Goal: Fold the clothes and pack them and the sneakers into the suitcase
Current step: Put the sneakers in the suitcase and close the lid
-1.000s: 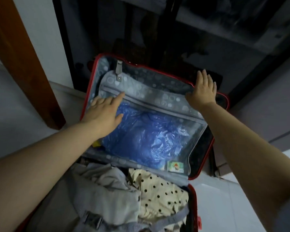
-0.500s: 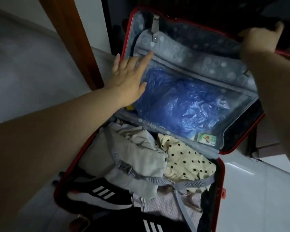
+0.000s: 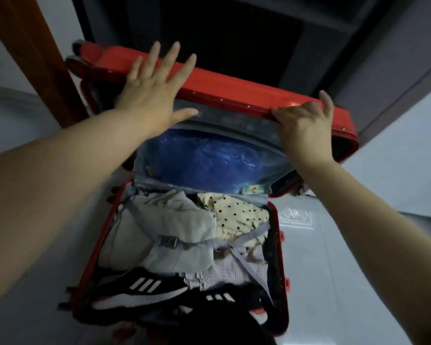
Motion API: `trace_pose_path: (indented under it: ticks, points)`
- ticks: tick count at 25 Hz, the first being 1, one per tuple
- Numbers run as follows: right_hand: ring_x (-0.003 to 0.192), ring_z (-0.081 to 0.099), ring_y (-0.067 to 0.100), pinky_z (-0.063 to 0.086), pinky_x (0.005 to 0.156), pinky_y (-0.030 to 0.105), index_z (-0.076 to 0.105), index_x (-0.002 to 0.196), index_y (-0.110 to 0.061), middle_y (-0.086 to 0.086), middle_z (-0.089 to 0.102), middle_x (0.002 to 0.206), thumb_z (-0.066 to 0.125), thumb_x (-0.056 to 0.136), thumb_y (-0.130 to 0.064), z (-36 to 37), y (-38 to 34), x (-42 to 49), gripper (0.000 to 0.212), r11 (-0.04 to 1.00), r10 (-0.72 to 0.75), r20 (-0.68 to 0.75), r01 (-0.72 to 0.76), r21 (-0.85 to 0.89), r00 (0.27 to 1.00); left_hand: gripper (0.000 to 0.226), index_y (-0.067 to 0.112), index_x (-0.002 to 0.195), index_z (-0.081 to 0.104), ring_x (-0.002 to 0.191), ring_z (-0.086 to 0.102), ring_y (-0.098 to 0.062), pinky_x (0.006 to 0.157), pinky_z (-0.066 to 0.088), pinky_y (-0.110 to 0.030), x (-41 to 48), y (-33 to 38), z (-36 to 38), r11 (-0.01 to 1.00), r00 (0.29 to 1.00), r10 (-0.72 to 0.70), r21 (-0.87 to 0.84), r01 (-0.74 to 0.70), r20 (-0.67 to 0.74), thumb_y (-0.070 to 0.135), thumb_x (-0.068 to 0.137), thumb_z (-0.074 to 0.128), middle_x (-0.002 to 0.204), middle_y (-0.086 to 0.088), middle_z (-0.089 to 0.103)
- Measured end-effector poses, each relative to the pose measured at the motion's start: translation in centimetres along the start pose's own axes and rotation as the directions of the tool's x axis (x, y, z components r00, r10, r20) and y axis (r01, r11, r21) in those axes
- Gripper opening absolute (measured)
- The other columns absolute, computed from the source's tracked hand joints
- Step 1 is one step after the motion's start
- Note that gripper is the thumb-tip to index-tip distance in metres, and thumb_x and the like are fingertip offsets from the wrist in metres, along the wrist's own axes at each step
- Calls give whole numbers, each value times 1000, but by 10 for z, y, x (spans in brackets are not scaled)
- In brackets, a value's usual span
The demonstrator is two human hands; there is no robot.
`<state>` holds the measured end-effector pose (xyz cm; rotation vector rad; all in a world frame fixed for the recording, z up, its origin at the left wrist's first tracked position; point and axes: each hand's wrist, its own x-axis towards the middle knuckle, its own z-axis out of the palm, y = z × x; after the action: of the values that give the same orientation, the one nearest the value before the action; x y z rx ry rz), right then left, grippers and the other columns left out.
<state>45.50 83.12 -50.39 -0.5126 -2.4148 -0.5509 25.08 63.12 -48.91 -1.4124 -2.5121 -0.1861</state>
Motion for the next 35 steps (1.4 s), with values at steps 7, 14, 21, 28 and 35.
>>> trace_pose_path:
  ticks: [7,14,21,28,35]
  points:
    - [108,55,37,15,111,55,62,115,-14,12,62,114,79,67,-27,-101,-62,-105,52,999,9,285,-23,47,958,77,22,148,24,118,38,-44,97,27,-55,-144,9,7,979,976,204,12,-203,-74,51,83,54,143,-21,35]
    - [135,25,48,9,111,53,5,147,-22,24,22,150,85,29,-61,-92,-110,-202,148,997,-76,633,51,57,770,140,12,149,0,143,-5,-30,114,-13,-46,-252,14,64,962,962,267,47,-270,55,74,45,70,154,-17,8]
    - [125,32,39,20,110,49,-1,149,-27,18,27,143,84,49,-49,-58,-143,-309,133,983,-167,491,109,145,855,143,26,149,-3,145,-5,-25,115,-10,-47,-340,32,136,982,978,187,-18,-186,91,44,42,89,154,-12,12]
    - [117,40,38,25,106,49,2,149,-28,20,34,136,80,65,-27,-20,-162,-369,114,961,-267,392,210,183,880,134,27,149,6,132,31,-28,114,-2,-50,-369,23,177,988,981,152,18,-155,120,37,45,89,146,-8,29]
    - [120,37,39,29,108,51,4,149,-27,20,32,138,77,64,-17,-26,-166,-367,112,960,-267,452,196,199,851,124,24,147,18,130,32,-30,112,7,-50,-368,26,177,989,984,142,13,-144,108,36,46,89,144,-9,30]
